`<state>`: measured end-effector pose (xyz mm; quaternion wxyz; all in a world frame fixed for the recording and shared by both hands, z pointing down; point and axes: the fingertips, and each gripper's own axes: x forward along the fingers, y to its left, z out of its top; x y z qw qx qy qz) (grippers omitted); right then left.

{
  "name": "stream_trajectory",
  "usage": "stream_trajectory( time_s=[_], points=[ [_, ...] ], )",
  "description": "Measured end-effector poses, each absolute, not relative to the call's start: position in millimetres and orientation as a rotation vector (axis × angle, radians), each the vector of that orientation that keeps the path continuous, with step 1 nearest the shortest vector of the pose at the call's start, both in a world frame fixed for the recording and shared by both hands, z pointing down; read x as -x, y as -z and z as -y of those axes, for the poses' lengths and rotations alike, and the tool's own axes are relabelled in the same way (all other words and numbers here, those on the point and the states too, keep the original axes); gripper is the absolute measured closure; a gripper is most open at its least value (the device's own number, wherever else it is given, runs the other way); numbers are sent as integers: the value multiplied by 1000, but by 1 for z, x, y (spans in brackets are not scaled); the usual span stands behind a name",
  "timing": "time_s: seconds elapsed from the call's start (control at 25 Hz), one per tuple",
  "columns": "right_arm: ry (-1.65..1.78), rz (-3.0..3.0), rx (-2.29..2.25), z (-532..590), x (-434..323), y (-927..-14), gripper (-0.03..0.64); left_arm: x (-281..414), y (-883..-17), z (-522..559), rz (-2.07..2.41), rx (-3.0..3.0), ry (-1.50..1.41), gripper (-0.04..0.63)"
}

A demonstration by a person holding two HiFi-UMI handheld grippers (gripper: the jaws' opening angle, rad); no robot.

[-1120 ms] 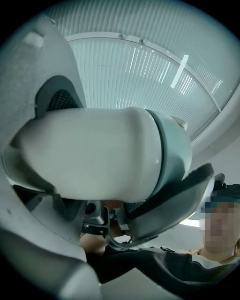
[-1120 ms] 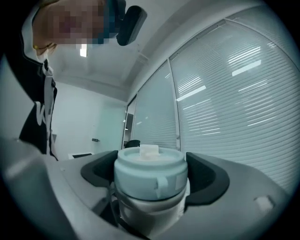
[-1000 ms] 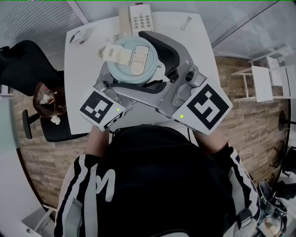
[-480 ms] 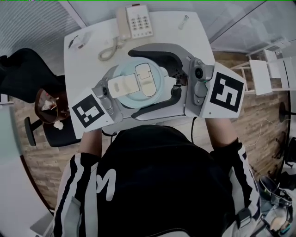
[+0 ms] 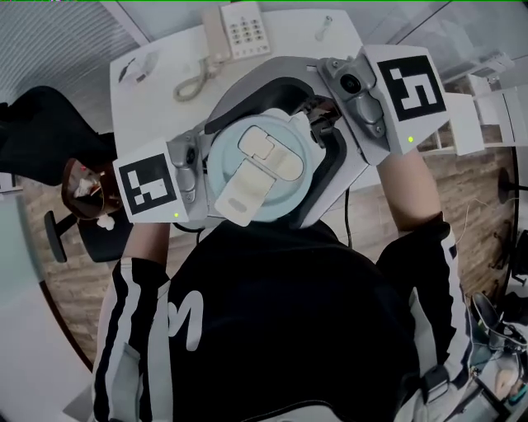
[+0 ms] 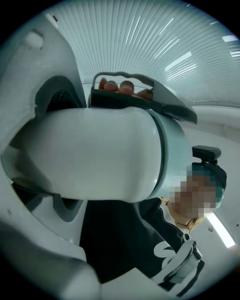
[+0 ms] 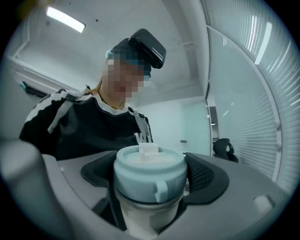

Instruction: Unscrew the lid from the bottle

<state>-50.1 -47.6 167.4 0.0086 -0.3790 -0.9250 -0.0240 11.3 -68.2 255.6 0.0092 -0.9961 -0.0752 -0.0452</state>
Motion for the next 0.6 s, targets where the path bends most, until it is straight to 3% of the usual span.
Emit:
stream_trajectory(
  time_s=[0.16, 0.28, 0.6],
  points=[
    [5, 2802, 1436, 40, 55, -170, 166, -5, -262, 59, 302, 3117, 158, 146],
    [-110, 2886, 1360, 51, 67, -170, 165, 6, -264, 64, 267, 3170, 81, 146],
    [-69, 3435, 71, 95, 52, -144, 152, 37, -268, 108, -323, 3183, 8, 146]
  ],
)
